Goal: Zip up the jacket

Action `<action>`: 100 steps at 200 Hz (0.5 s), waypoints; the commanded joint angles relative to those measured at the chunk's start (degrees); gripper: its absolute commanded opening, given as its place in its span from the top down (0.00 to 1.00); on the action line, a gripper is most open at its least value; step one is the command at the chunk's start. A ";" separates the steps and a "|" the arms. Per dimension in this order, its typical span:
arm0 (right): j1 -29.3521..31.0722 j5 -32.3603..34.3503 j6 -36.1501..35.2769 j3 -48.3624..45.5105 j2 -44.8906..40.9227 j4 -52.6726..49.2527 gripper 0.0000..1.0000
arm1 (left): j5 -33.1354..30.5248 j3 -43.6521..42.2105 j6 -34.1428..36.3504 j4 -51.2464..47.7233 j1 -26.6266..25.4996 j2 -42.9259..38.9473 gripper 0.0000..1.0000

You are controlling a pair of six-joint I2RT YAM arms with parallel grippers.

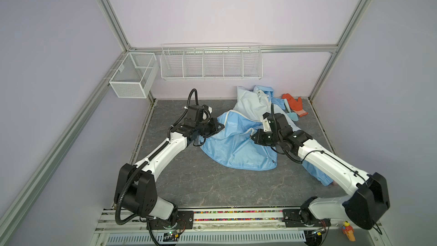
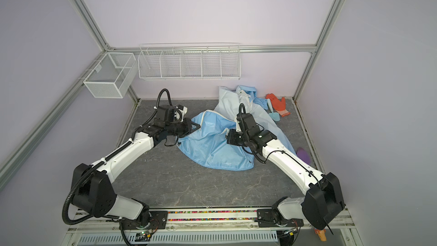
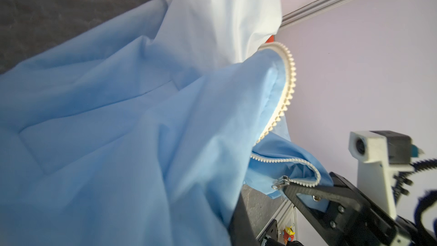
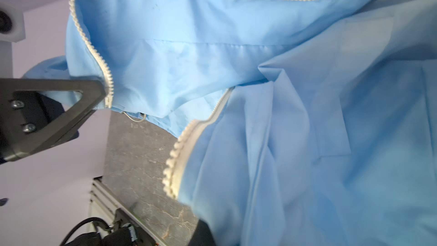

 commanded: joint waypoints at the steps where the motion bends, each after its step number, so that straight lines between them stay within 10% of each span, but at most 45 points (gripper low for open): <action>1: -2.29 -14.51 -0.10 -2.49 -1.42 14.90 0.93 | 1.36 3.58 -0.48 4.51 0.24 0.12 1.00; 52: -6.53 -31.47 10.14 -1.20 5.26 35.75 0.93 | 1.23 -1.76 -15.17 28.78 0.04 0.43 1.00; 100: -6.64 -38.24 16.85 2.69 7.60 43.64 0.93 | -1.28 1.58 -14.82 35.45 -3.51 0.72 1.00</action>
